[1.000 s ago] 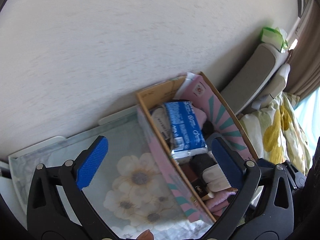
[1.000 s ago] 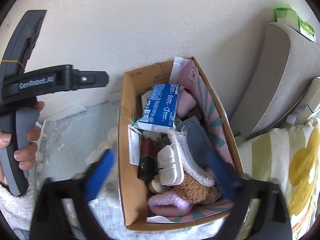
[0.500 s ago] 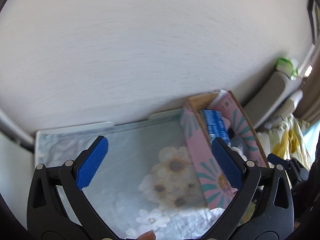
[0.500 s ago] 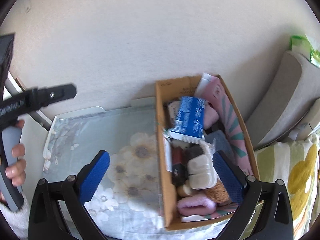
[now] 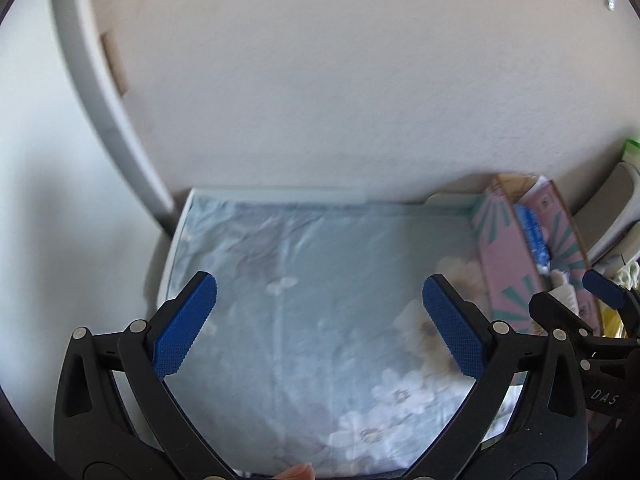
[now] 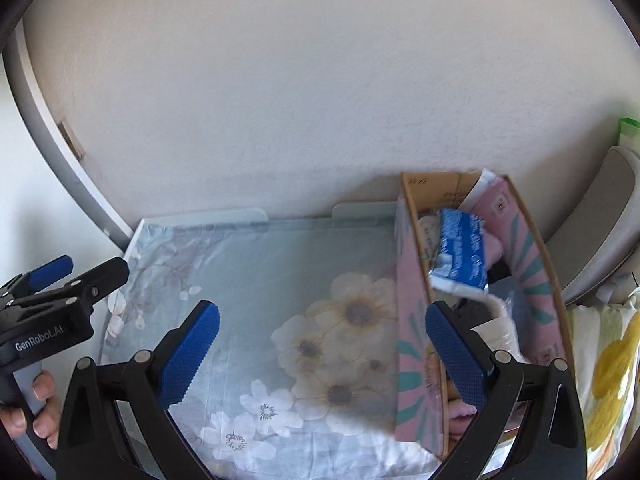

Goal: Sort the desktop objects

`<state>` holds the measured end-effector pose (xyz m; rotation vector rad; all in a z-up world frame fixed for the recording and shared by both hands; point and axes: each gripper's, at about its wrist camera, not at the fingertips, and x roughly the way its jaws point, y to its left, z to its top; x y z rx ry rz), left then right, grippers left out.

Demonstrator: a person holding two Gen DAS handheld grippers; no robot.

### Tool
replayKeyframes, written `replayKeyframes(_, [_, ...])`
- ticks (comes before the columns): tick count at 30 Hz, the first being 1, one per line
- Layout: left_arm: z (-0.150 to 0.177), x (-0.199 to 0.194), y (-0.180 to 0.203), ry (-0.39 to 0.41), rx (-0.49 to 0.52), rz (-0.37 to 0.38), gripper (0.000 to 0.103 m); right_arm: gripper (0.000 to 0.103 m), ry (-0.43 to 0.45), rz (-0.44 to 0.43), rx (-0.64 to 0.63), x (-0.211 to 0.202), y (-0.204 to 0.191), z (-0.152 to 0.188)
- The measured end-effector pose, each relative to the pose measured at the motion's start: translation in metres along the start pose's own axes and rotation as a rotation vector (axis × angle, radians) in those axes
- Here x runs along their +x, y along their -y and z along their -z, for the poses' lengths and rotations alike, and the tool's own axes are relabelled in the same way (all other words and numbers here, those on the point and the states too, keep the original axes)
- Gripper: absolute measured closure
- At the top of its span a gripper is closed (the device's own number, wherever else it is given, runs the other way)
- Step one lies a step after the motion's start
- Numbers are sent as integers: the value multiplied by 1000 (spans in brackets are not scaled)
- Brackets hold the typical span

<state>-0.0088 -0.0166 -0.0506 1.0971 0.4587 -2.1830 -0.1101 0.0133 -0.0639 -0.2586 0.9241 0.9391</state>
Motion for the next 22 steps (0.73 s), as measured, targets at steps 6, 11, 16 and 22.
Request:
replayKeyframes(6, [6,6,-14,-2,-36,-22,0,0,-21,16,-19,8,-10,3])
replayKeyframes(11, [3,6,-15,17,-26,-35,0,0,-24,32,2,10,-7,1])
replayKeyframes(16, [2,9,-12,17,-5,-30,0,0,-33,49,10,12,-6,1])
replayKeyframes(22, [0,10,-10,18,-8,-27,0,0,-41,48,15,16,-4,0])
